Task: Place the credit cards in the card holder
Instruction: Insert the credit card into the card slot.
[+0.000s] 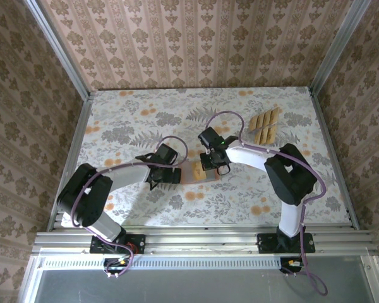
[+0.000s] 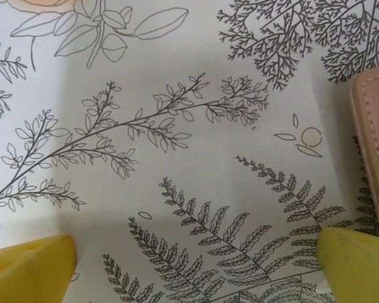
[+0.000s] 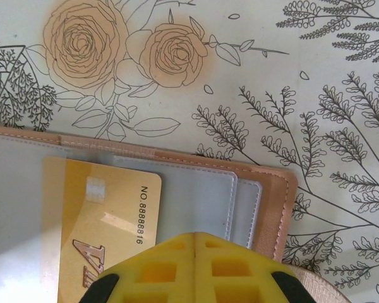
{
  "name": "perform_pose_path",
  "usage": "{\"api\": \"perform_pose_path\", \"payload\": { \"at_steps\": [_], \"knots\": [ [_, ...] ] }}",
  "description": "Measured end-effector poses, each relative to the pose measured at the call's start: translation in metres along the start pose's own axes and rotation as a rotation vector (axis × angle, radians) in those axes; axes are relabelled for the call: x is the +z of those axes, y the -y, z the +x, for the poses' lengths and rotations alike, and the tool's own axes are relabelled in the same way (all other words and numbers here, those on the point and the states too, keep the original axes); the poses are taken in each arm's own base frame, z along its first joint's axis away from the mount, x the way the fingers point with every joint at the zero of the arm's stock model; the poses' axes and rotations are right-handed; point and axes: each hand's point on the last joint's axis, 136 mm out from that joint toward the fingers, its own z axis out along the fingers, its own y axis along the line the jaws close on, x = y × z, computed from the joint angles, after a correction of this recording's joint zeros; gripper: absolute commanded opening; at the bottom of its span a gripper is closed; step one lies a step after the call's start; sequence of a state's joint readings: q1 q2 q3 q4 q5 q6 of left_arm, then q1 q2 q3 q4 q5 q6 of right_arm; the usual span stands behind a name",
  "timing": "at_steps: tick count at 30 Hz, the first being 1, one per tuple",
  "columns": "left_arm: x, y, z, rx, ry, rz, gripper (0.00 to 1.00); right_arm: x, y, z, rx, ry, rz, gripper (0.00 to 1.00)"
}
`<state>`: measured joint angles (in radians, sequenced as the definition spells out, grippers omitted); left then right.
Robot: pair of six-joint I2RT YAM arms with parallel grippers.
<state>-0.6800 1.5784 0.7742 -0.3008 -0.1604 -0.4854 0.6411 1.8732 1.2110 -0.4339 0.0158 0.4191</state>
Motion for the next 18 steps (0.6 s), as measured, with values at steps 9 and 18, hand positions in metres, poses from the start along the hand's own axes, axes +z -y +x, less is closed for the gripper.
{"api": "perform_pose_path", "payload": {
  "at_steps": [9,18],
  "knots": [
    [0.001,0.001,0.000,0.000,-0.006,0.000,1.00,0.004,-0.007,0.002,0.005,-0.005,-0.028,0.00],
    [0.001,0.001,-0.001,0.000,-0.007,0.000,1.00,0.006,-0.017,0.006,0.007,-0.012,-0.057,0.00]
  ]
}}
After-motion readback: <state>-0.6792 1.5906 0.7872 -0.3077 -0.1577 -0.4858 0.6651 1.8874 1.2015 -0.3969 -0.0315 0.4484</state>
